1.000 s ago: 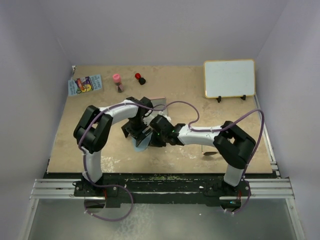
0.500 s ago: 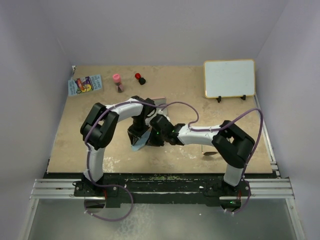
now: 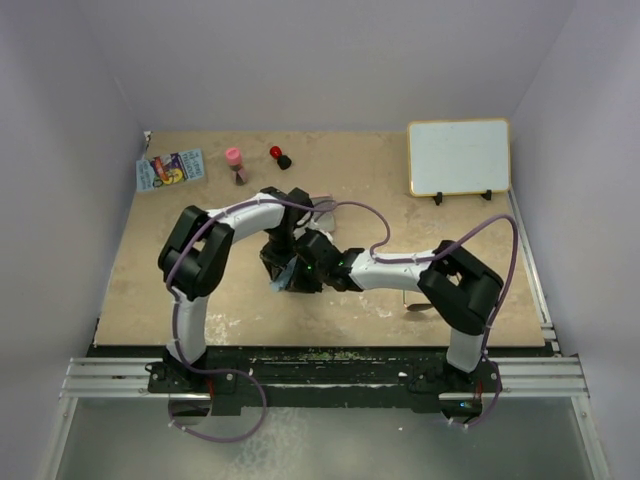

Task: Organize the sunglasses
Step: Fold the glasses cleaning cloth at the center of the board.

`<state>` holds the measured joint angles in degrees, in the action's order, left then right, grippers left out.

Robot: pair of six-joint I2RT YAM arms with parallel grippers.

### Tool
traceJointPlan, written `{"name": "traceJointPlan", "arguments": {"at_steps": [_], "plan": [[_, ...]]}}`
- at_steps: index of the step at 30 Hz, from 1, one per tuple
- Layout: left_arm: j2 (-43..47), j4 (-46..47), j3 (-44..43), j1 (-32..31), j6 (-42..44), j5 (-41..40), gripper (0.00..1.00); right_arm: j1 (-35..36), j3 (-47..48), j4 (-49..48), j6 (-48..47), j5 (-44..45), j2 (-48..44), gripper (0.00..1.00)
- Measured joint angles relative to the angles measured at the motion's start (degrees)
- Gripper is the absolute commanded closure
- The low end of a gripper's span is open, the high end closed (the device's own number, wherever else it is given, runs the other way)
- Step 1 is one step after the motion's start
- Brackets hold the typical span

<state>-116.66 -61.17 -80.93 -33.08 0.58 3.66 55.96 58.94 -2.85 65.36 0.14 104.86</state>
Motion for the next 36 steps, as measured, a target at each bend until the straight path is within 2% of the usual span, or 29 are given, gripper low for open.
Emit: {"name": "traceJointPlan", "arguments": {"at_steps": [5,9,16,25,36], "plan": [[2.89,4.48,-1.55,1.03,0.72,1.29,0.96,1.62,4.76,1.70,-1.07,2.08,-0.37,1.00],[7.28,3.80,-2.82,1.53,1.57,2.38,0.96,2.69,6.56,4.26,-1.44,4.20,-2.47,1.00],[11.50,-3.69,-8.04,1.84,4.70,7.37,0.96,3.78,7.06,10.12,-0.81,9.62,-9.05,1.00],[11.58,-13.42,-8.72,1.95,9.97,13.20,0.96,4.37,6.25,16.63,0.94,12.96,-14.16,1.00],[11.54,-16.81,-11.15,2.05,12.92,18.01,0.96,7.72,4.74,23.34,4.79,14.86,-17.49,1.00]]}}
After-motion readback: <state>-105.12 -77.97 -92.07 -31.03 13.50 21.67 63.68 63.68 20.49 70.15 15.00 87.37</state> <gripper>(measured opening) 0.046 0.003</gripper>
